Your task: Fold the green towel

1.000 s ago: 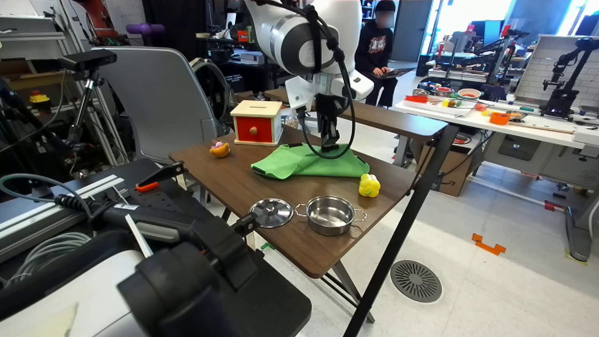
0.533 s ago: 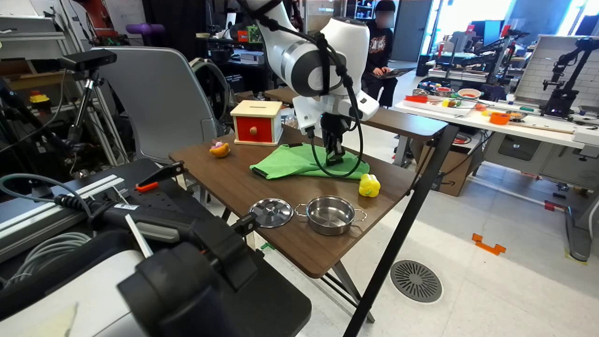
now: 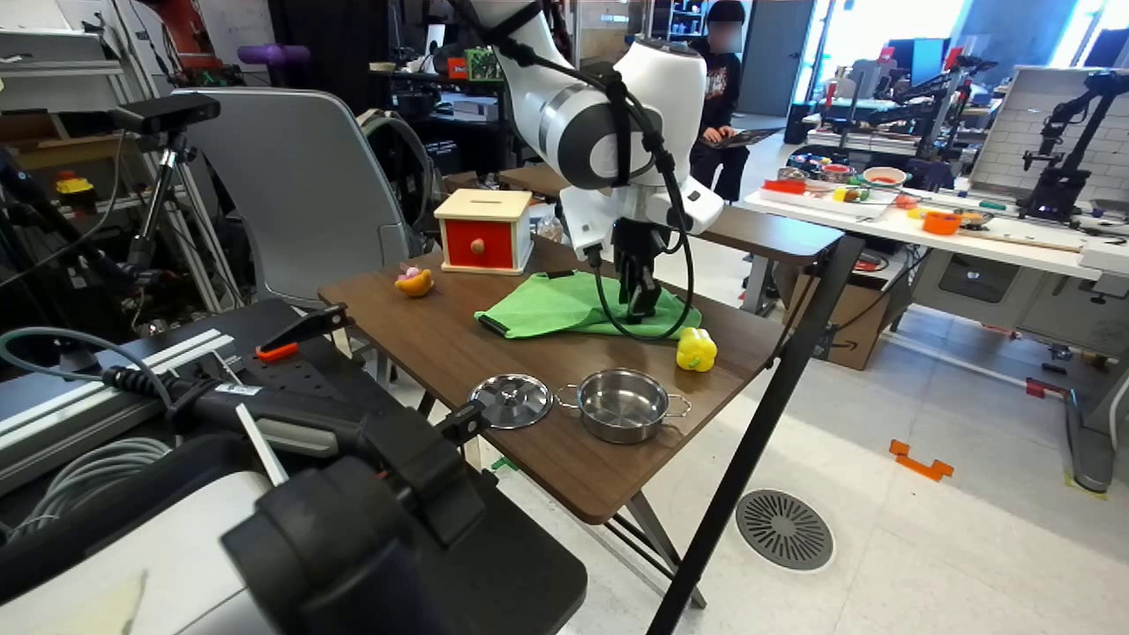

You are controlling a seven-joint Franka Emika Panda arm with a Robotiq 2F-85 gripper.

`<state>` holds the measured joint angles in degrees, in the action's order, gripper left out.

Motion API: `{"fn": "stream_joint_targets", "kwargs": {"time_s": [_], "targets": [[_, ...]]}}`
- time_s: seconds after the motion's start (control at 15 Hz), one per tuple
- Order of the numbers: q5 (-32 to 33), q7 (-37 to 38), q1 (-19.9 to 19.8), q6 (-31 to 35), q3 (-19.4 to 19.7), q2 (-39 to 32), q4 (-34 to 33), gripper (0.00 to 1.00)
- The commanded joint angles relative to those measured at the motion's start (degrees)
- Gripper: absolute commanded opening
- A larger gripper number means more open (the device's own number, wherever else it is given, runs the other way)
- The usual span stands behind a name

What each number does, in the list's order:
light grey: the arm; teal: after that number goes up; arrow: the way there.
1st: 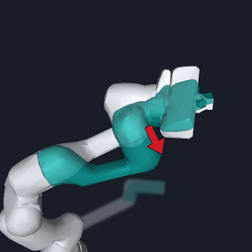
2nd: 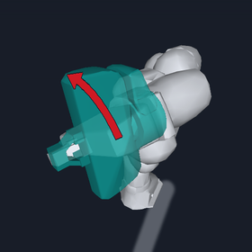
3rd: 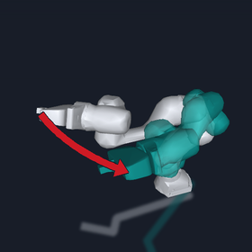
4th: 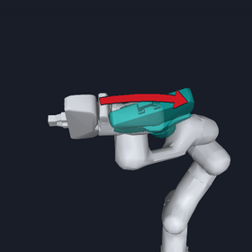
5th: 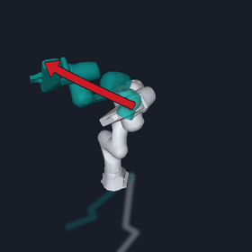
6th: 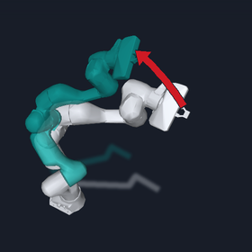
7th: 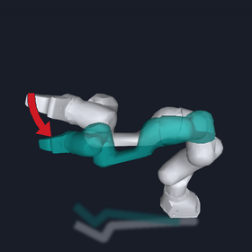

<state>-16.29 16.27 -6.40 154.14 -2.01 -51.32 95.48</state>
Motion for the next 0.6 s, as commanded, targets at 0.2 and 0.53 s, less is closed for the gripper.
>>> {"fn": "stream_joint_targets", "kwargs": {"time_s": [0.2,0.53], "targets": [[-1.89,-2.27,-1.19,2.10,-0.50,9.21,9.04,0.99],[-0.96,-2.55,-0.71,-0.14,0.64,12.34,11.66,1.00]]}}
